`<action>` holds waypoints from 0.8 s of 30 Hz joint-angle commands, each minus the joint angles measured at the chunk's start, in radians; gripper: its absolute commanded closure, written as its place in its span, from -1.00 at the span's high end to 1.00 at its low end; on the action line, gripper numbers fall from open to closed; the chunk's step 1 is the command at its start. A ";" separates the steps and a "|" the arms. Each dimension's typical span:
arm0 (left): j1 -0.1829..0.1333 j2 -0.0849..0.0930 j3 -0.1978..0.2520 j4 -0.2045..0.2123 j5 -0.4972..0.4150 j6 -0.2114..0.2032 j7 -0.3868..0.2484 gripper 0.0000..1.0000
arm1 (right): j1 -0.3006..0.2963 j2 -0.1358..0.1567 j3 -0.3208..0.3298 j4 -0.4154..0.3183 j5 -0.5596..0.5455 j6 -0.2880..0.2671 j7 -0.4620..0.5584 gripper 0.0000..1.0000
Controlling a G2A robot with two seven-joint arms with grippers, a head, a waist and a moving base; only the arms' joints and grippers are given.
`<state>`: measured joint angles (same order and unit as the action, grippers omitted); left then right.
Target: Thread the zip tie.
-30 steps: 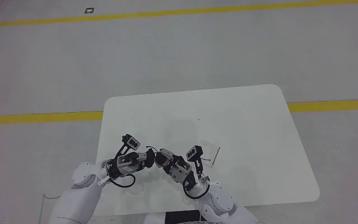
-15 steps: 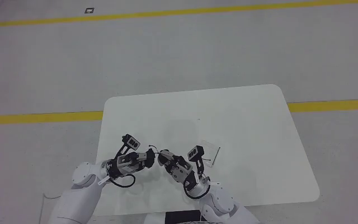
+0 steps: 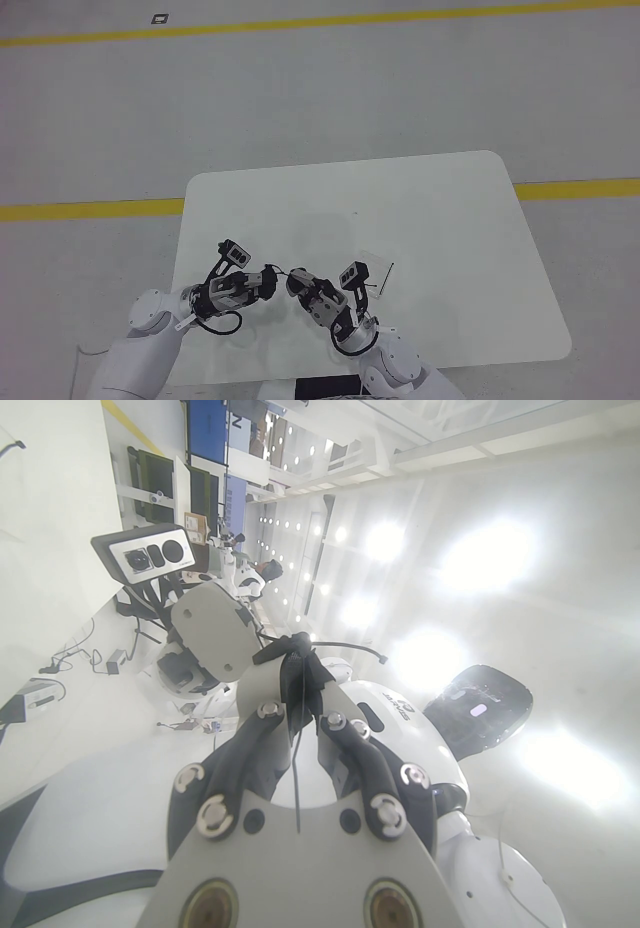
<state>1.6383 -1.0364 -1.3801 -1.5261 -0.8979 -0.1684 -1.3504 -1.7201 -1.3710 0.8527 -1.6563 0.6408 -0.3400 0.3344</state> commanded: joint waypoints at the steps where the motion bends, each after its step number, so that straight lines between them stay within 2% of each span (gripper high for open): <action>1: 0.000 0.000 0.000 0.000 0.000 0.000 0.000 -1.00 | 0.000 0.001 0.000 -0.001 -0.001 0.000 -0.001 -1.00; 24: 0.000 0.000 0.000 0.000 0.000 0.000 0.000 -1.00 | 0.000 0.018 -0.011 -0.004 -0.005 0.000 -0.032 -1.00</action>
<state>1.6383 -1.0364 -1.3801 -1.5261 -0.8979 -0.1684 -1.3504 -1.7204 -1.3534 0.8429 -1.6604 0.6361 -0.3400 0.3038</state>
